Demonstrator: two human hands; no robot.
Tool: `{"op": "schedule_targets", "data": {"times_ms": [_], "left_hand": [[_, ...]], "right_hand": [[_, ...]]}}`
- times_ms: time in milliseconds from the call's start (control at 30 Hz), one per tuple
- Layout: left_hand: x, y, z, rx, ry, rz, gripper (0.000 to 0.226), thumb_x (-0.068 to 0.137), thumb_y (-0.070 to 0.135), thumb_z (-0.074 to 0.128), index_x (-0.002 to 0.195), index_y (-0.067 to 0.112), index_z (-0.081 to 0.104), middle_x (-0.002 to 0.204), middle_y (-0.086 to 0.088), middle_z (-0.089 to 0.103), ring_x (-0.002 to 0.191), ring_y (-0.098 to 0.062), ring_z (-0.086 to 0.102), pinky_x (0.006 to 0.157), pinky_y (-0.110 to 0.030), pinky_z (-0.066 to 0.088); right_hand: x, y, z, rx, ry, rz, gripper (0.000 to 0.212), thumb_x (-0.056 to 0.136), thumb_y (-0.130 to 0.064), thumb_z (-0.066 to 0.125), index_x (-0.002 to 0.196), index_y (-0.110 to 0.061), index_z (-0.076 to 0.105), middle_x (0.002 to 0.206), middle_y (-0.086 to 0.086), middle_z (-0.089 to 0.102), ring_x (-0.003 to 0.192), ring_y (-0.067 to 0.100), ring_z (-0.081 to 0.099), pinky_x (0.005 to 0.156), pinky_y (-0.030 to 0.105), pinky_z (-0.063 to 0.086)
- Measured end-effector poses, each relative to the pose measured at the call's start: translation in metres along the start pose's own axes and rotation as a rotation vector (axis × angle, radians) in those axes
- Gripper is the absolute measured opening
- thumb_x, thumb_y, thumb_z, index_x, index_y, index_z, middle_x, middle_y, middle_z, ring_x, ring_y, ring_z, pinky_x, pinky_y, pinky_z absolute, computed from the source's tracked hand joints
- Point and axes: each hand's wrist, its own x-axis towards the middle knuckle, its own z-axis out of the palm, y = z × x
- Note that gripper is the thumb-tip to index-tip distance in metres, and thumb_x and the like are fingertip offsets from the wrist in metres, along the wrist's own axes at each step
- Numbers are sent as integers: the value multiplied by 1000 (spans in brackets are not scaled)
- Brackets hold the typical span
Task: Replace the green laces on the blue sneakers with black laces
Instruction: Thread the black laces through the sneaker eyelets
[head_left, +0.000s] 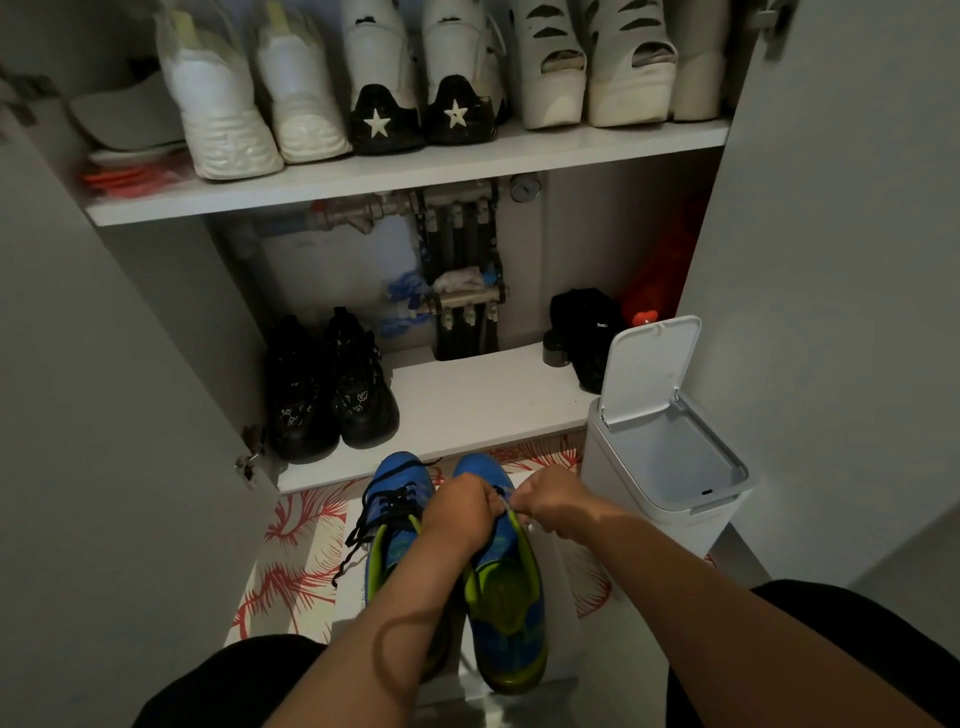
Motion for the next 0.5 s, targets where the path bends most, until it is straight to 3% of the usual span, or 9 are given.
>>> {"op": "schedule_targets", "data": {"times_ms": [100,233,367,500], "left_hand": [[2,-4,-4,111,1,39,14,90,24,62,97,19,73,99,-5,71,94,-23,66,77,-33,52],[5,-12,-16,176,23,85,33,86,25,66,119,26,58,118,-3,64,108,-25,60,86,-33,49],[8,-13,-30,160,-12,135,33,91,27,62,124,26,59,122,-3,65,112,-23,58,96,-35,49],[8,1,-33,-84,-26,156,30,95,33,57,124,29,65,117,2,68,105,-16,61,90,-27,48]], "right_hand": [[0,-4,0,-100,-23,-16,35,90,-4,57,59,-18,60,47,-9,56,48,9,52,36,13,35],[2,-10,-9,-24,125,16,24,95,-11,48,74,-18,55,74,6,62,54,15,57,46,21,45],[2,-15,-18,269,280,-15,18,90,-5,41,76,-7,53,64,17,60,49,25,55,53,36,48],[-6,-33,-26,432,322,-127,17,94,-8,44,82,-12,56,73,9,63,45,19,50,49,28,41]]}}
